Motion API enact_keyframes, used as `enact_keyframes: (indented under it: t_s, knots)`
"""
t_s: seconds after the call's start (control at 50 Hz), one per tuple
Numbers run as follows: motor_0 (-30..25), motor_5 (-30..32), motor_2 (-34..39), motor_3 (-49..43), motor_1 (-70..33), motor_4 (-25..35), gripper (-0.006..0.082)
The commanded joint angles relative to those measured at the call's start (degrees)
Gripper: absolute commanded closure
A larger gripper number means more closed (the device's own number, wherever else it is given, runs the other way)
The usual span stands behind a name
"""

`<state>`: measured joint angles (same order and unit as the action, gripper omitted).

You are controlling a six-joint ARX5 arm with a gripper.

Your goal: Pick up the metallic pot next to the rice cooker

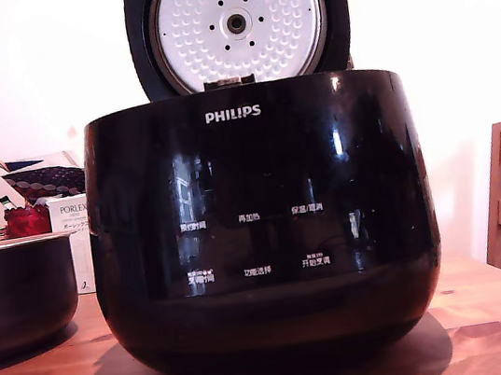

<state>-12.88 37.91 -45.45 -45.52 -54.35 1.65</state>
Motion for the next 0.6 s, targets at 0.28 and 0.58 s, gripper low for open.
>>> enact_keyframes:
  t_s: [0.28, 0.58]
  knots:
    - [0.8, 10.4, -0.4, 1.8, -6.6, -3.4, 0.0337]
    - [0.8, 16.2, -1.2, 6.8, -13.5, -5.4, 0.0334]
